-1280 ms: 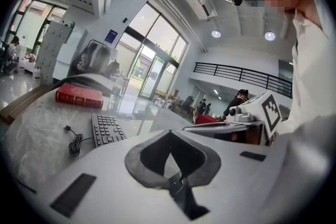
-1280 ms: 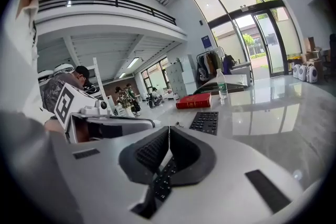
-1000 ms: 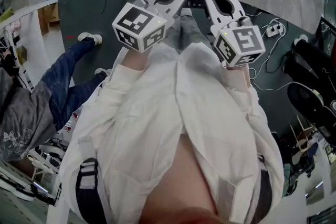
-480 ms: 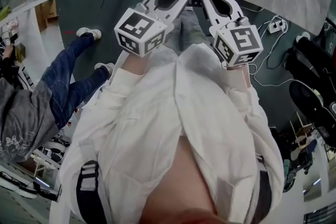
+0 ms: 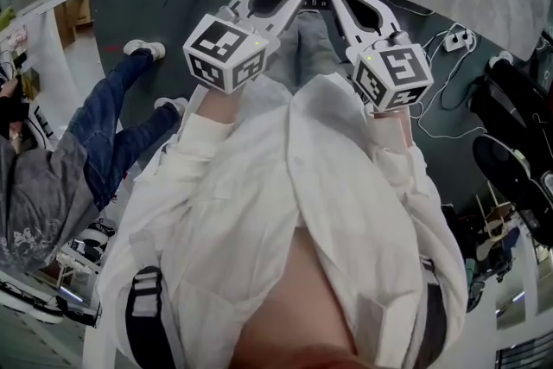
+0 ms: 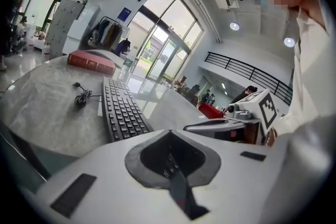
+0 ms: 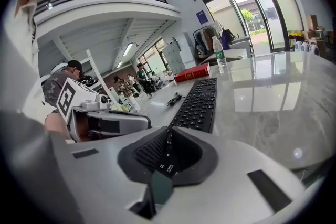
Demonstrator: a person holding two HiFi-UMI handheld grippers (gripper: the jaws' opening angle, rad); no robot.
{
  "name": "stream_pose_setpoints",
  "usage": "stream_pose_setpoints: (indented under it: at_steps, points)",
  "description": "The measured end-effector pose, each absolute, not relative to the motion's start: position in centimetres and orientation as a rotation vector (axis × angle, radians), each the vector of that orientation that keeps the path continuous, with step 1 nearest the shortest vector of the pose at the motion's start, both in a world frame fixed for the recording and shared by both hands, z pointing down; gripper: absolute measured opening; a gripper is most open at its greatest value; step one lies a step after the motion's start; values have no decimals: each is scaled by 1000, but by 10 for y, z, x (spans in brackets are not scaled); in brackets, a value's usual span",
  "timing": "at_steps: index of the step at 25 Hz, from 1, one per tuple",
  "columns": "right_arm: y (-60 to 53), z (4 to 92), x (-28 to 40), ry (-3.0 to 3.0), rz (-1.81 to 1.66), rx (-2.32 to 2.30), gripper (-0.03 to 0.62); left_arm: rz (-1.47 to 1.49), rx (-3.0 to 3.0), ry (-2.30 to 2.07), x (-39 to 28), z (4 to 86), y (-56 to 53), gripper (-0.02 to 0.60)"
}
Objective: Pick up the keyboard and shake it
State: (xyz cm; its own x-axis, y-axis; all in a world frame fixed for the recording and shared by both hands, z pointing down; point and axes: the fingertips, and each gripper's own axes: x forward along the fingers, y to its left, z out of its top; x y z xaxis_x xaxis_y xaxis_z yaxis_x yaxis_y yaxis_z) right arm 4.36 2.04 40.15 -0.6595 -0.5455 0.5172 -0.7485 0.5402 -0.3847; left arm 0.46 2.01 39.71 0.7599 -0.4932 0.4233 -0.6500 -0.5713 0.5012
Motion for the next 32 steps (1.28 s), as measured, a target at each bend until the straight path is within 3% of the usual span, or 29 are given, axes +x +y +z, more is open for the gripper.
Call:
stream_pose_setpoints:
  at_steps: [16, 19, 32]
  points:
    - [26, 449, 58, -2355, 992, 1011, 46, 333, 2277, -835, 6, 421, 25, 12]
    - [31, 459, 58, -2326, 1048, 989, 134, 345, 2283, -839, 5, 423, 26, 12]
    - [41, 505, 48, -2247, 1395, 890, 295, 368, 2274, -838, -1, 437, 28, 12]
